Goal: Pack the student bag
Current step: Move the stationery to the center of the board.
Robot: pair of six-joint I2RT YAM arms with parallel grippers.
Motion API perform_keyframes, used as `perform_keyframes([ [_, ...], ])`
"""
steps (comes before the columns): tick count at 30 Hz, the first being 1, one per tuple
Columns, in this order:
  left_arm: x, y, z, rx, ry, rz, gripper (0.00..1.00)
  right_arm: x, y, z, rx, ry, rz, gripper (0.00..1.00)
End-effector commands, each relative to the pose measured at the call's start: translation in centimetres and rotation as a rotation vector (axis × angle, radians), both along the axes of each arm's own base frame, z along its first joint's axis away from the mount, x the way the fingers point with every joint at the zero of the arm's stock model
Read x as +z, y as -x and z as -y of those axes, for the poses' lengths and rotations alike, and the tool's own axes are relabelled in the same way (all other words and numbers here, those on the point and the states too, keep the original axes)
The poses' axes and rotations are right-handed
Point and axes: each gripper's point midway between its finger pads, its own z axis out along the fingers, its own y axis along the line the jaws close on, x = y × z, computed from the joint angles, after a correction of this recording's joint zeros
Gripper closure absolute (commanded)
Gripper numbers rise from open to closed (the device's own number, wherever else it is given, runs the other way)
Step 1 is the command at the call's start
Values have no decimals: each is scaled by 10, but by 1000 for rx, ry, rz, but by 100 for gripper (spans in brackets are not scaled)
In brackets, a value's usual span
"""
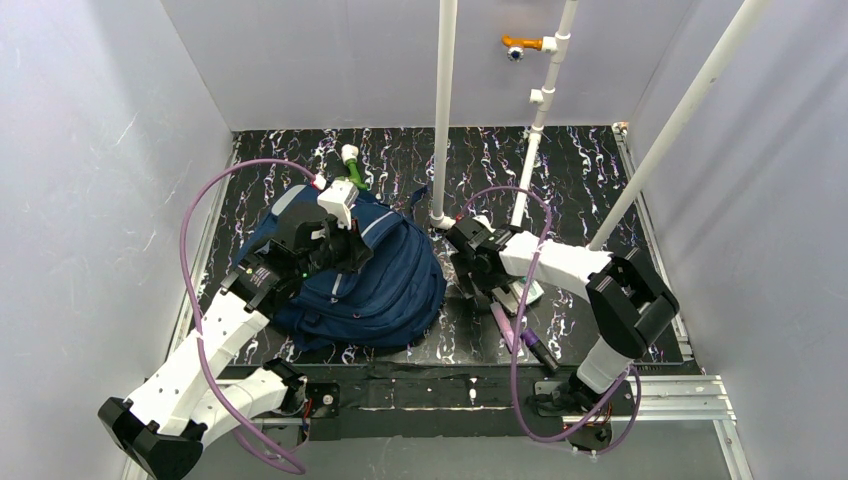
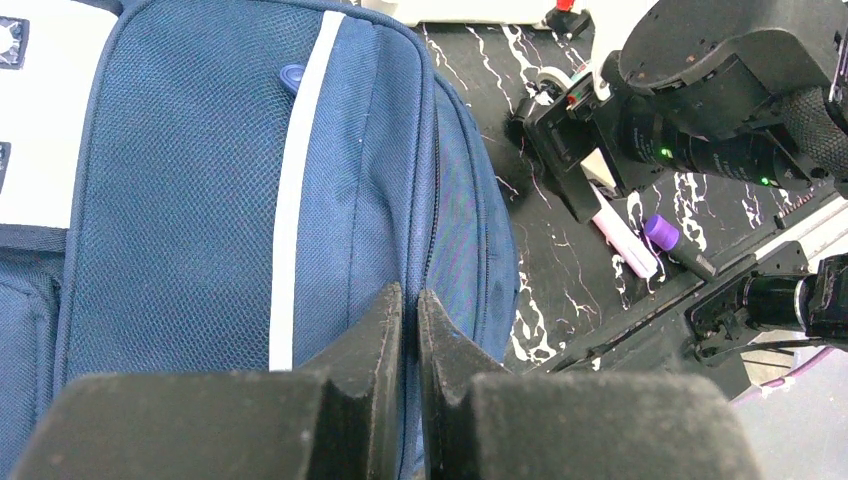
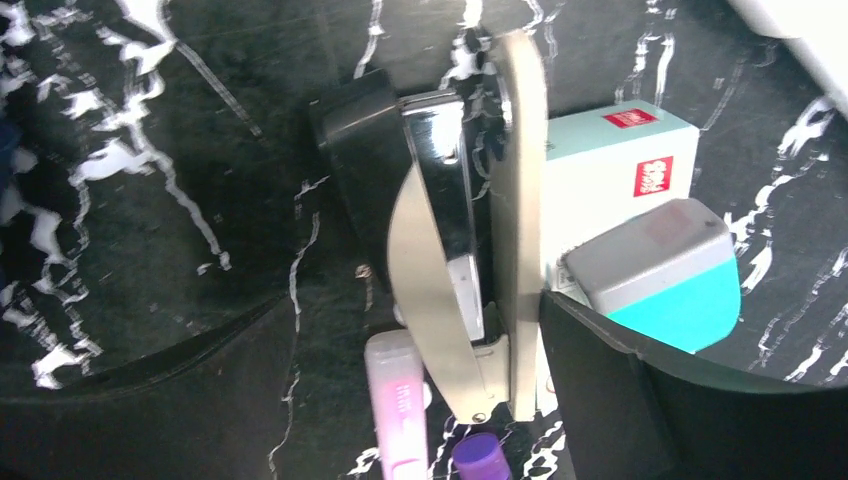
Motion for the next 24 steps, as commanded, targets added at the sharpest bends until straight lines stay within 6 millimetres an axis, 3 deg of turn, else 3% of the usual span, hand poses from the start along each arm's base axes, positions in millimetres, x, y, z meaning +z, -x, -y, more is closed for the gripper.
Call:
perform_keyframes([
  [1, 32, 5, 12, -40, 100, 48, 100, 21, 5, -37, -17, -198, -20, 2],
  [3, 31, 5, 12, -37, 101, 43, 100, 28, 8, -47, -3, -296, -41, 2],
  [5, 31, 5, 13, -41, 105, 40, 100, 35, 8, -45, 4, -316, -25, 2],
  [12, 31, 6, 14, -44, 109, 38, 100, 55, 4, 11, -95, -241, 72, 2],
  [16, 31, 7, 17, -54, 119, 30, 100, 41, 5, 58, -240, -209, 45, 2],
  [21, 28, 8, 20, -61, 139, 14, 100, 29, -12, 66, -245, -249, 61, 3],
  [24, 27, 11, 24, -67, 165, -6, 100, 19, -22, 74, -266, -198, 32, 10],
])
